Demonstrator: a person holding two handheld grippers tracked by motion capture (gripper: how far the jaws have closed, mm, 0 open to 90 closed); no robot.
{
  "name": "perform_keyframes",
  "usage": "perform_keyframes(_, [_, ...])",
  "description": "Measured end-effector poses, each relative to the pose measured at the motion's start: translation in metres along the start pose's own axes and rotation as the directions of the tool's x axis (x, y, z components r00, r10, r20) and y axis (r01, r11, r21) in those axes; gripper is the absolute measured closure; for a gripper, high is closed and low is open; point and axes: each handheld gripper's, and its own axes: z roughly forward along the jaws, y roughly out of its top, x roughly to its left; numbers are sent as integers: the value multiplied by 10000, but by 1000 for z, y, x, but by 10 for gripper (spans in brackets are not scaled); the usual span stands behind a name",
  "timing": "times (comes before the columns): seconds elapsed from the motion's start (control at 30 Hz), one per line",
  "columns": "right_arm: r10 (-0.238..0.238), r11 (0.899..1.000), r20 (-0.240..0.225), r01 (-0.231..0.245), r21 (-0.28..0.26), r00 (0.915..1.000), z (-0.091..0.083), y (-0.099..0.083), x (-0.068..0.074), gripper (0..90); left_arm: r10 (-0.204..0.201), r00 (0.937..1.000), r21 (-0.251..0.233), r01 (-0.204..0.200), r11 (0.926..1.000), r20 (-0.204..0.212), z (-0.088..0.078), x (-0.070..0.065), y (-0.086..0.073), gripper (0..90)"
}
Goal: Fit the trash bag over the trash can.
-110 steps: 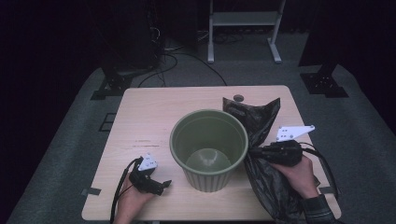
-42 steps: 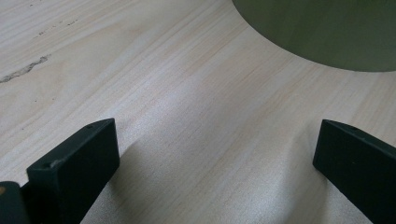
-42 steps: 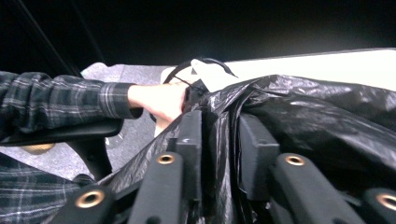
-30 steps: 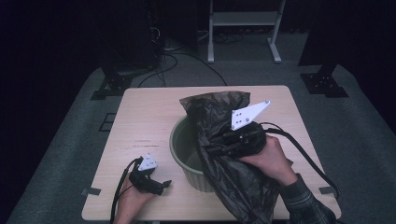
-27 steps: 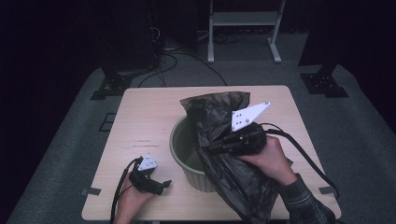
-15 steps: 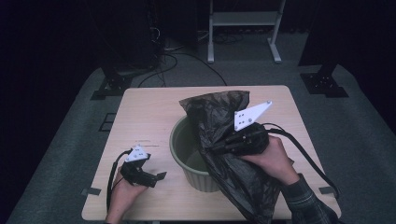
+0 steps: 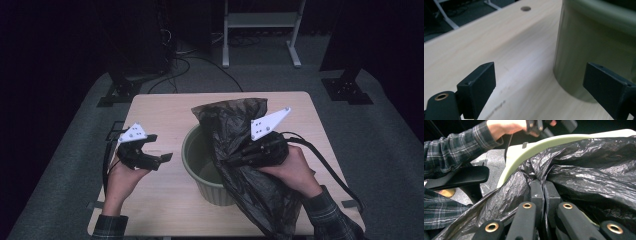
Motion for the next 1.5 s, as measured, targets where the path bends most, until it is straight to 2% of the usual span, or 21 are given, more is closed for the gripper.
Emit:
perform_keyframes(0.03, [-3,10000,-6,3,1,10000,0,0,0,877,0,10000,0,0,10000,0,0,0,0,99])
perform_keyframes(0.23, [-33,10000,-48,33,55,10000,1,0,0,877,563,9976,-292,-552,9980,394,4,-2,41,115])
perform_keyframes(0.3, [-33,10000,-56,33,47,10000,1,0,0,877,587,9971,-363,-570,9977,479,5,-4,46,117])
perform_keyframes(0.37, [-39,10000,-82,40,55,10000,1,1,-1,877,782,9938,-455,-748,9962,795,9,-8,59,125])
perform_keyframes(0.5, [-26,10000,-140,27,36,9999,2,1,-1,877,960,9883,-522,-903,9945,1189,14,-12,69,132])
perform_keyframes(0.67, [-69,9999,-250,71,89,9997,4,3,0,877,999,9739,-661,-881,9939,2038,30,-16,87,131])
perform_keyframes(0.7, [-69,9999,-250,71,89,9997,4,3,0,877,999,9739,-661,-881,9939,2038,30,-16,87,131])
perform_keyframes(0.73, [-65,9999,-263,67,77,9996,4,3,0,877,1078,9679,-716,-938,9930,2272,34,-18,92,131])
perform_keyframes(0.77, [-65,9999,-263,67,77,9996,4,3,0,877,1078,9679,-716,-938,9930,2272,34,-18,92,131])
perform_keyframes(0.83, [-60,9999,-269,63,98,9996,5,3,0,877,1147,9581,-870,-949,9917,2624,40,-20,100,130])
perform_keyframes(1.03, [-96,9999,-393,100,83,9992,6,3,0,877,1334,9506,-728,-1175,9904,2803,54,-24,110,130])
perform_keyframes(1.13, [-171,9998,-544,173,22,9984,6,4,2,877,1440,9387,-509,-1349,9896,3134,66,-28,116,156])
perform_keyframes(1.17, [-171,9998,-544,173,22,9984,6,4,2,877,1440,9387,-509,-1349,9896,3134,66,-28,116,190])
perform_keyframes(1.2, [-205,9998,-620,202,-60,9979,5,4,3,878,1499,9280,-376,-1459,9886,3412,70,-32,117,212])
perform_keyframes(1.23, [-205,9998,-620,202,-60,9979,5,4,3,878,1499,9280,-376,-1459,9886,3412,70,-32,117,220])
perform_keyframes(1.27, [-201,9998,-621,196,-87,9979,5,4,3,877,1624,9228,-225,-1650,9860,3494,72,-35,116,220])
perform_keyframes(1.3, [-218,9996,-590,207,-189,9980,2,5,3,878,1756,9121,-67,-1864,9824,3705,74,-40,113,251])
perform_keyframes(1.37, [-230,9995,-555,217,-241,9982,1,5,3,877,1781,9080,-31,-1913,9815,3792,74,-41,112,290])
perform_keyframes(1.43, [-267,9985,-512,243,-481,9983,-3,6,3,877,1861,8949,115,-2086,9779,4056,72,-46,110,320])
perform_keyframes(1.47, [-257,9982,-467,231,-551,9986,-5,6,2,878,1967,8819,219,-2277,9735,4285,70,-51,109,325])
perform_keyframes(1.5, [-237,9976,-431,208,-658,9988,-6,7,2,878,1967,8819,219,-2277,9735,4285,70,-51,109,336])
